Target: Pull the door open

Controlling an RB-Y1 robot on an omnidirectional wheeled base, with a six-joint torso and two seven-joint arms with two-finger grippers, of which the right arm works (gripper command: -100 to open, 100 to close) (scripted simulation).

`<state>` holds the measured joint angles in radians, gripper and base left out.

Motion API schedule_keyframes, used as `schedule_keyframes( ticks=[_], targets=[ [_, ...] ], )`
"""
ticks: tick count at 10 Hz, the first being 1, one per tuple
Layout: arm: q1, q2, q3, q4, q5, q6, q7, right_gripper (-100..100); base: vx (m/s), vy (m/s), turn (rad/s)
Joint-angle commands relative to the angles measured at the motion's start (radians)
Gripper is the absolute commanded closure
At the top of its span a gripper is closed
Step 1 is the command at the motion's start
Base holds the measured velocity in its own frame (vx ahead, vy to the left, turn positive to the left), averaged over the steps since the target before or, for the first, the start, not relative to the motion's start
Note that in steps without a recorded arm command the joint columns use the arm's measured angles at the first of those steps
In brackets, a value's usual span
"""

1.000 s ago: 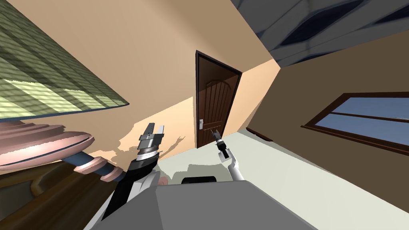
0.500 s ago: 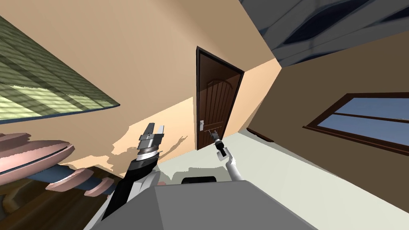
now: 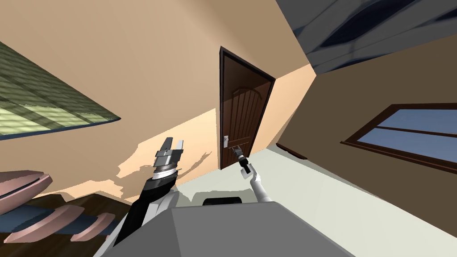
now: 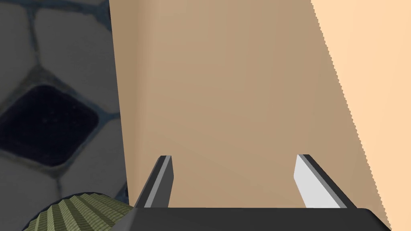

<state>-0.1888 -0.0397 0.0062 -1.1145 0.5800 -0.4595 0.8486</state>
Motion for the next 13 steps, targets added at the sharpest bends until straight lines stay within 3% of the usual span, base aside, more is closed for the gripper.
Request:
schedule_keyframes(
  ticks=[1,8,9,10,12,13],
  targets=[
    [-0.017,0.006,0.001,0.031,0.014,0.003,0.021,-100,0.092,0.034,-0.009],
    [-0.092,0.036,0.002,0.159,0.069,0.014,0.094,-100,0.091,0.033,-0.013],
    [-0.086,0.036,0.002,0.147,0.064,0.014,0.088,-100,0.036,0.014,-0.002],
    [-0.089,0.002,-0.010,0.162,0.057,0.001,0.078,-100,0.057,0.079,0.110],
    [-0.090,-0.009,-0.014,0.167,0.054,-0.005,0.074,-100,0.053,0.097,0.033],
    [-0.093,-0.033,-0.024,0.178,0.048,-0.016,0.063,-100,0.081,0.118,0.087]
  ],
)
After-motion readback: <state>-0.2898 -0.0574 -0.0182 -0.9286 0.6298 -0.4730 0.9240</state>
